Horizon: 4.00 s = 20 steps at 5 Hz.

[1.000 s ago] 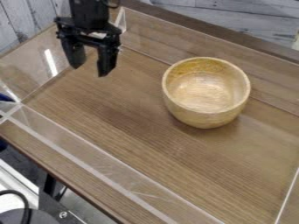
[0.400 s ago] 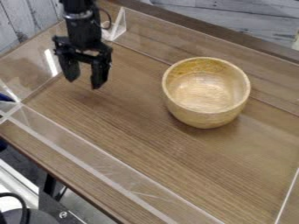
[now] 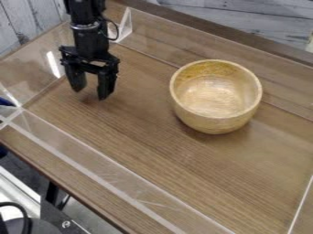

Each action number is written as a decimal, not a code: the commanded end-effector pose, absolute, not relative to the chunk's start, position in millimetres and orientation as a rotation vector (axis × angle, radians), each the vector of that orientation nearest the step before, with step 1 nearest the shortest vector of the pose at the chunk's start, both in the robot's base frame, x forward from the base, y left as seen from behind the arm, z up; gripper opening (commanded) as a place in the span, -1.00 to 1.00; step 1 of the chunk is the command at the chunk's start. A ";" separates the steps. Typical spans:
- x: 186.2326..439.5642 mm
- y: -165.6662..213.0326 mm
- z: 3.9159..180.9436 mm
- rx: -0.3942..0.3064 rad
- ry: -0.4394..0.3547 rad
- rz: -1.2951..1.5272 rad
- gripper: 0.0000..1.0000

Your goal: Remove the green block from inside the brown bowl and put it on the table

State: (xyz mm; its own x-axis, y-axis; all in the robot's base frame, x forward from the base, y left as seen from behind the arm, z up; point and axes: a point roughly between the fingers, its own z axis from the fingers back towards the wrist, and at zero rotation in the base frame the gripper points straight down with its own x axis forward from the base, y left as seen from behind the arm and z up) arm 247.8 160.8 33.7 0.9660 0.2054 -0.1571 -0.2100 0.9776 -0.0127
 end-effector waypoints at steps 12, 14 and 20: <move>257.0 159.6 76.0 -0.100 0.015 0.136 1.00; 257.3 160.7 75.0 -0.094 0.020 0.138 1.00; 260.8 165.2 75.4 -0.073 0.019 0.145 1.00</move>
